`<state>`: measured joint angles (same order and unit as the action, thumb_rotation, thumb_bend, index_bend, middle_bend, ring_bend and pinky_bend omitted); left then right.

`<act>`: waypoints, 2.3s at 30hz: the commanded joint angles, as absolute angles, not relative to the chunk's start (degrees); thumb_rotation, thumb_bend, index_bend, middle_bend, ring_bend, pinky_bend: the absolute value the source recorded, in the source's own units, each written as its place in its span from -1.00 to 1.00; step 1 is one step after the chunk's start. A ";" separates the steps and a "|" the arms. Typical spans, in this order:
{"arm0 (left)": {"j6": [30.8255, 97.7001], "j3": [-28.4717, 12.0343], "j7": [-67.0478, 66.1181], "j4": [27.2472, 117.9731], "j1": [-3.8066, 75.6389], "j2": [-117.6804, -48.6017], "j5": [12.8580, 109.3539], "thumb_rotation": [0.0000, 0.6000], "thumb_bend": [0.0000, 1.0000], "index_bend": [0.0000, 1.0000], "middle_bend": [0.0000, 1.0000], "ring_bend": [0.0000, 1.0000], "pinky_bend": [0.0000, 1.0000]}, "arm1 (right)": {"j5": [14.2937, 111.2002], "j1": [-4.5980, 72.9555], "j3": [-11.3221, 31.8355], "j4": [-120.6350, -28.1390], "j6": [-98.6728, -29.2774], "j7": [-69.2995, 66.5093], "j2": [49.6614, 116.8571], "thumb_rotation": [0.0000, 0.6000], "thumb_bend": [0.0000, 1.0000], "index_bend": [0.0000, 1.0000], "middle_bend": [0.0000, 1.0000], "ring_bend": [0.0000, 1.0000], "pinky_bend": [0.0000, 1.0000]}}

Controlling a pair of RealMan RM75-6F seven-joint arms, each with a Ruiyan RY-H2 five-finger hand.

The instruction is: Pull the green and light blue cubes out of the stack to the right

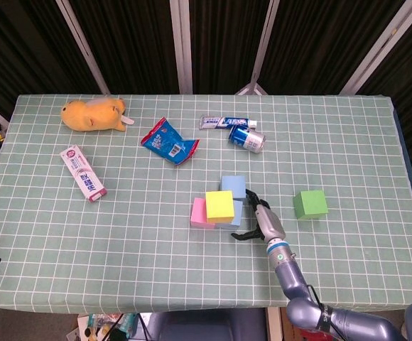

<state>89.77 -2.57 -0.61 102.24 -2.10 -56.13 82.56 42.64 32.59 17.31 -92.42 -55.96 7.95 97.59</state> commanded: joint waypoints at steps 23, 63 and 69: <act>88.44 -2.88 -0.37 101.92 -1.36 -56.20 81.67 1.00 -0.74 -0.53 -1.00 -1.00 -1.00 | 39.63 35.29 21.72 -86.51 -60.62 6.49 103.93 1.00 -0.44 -0.11 0.14 0.58 -0.09; 88.87 -2.66 -1.55 102.44 -1.45 -56.44 81.89 1.00 -0.73 -0.53 -1.00 -1.00 -1.00 | 55.32 15.91 21.54 -102.69 -61.16 -9.26 77.41 1.00 -0.44 -0.11 0.14 0.58 -0.09; 88.83 -2.59 -1.42 102.40 -1.45 -56.40 82.00 1.00 -0.73 -0.53 -1.00 -1.00 -1.00 | 62.36 11.74 17.25 -104.99 -63.24 -13.84 74.02 1.00 -0.44 -0.11 0.14 0.58 -0.09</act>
<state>88.84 -2.59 -1.42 102.40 -1.45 -56.39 82.01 60.58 13.09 18.78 -104.27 -62.44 -12.39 75.26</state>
